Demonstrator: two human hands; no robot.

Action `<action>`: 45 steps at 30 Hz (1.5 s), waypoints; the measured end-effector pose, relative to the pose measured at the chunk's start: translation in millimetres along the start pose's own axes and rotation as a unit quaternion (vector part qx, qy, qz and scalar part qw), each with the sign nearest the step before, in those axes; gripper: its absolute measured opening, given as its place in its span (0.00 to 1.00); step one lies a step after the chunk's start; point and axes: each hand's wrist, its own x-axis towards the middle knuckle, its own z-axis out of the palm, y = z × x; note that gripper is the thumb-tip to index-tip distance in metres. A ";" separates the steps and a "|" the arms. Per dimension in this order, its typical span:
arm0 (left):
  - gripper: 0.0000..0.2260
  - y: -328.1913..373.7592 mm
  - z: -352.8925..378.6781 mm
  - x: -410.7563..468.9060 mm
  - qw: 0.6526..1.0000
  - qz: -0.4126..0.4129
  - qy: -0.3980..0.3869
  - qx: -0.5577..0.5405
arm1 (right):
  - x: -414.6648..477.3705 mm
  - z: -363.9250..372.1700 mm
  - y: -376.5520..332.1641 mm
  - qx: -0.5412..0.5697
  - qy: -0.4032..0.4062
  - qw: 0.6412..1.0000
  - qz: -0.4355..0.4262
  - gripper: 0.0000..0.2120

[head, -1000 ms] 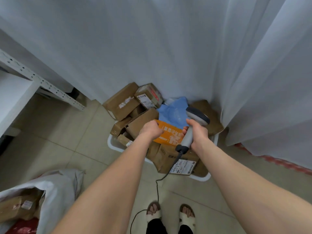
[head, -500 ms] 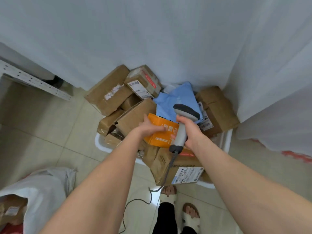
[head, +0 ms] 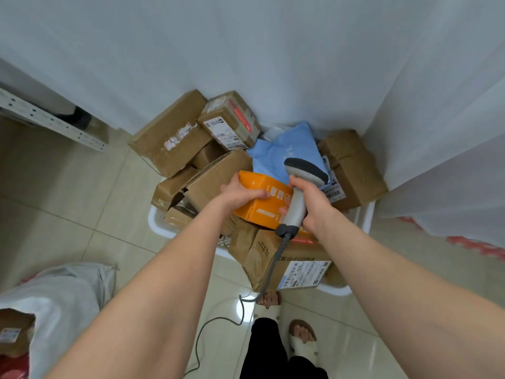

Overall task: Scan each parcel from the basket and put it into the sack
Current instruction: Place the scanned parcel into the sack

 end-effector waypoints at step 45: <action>0.16 116.0 -125.6 -420.6 0.934 0.140 0.108 -0.312 | -364.9 37.6 -84.8 0.068 -0.196 0.969 -0.134 0.13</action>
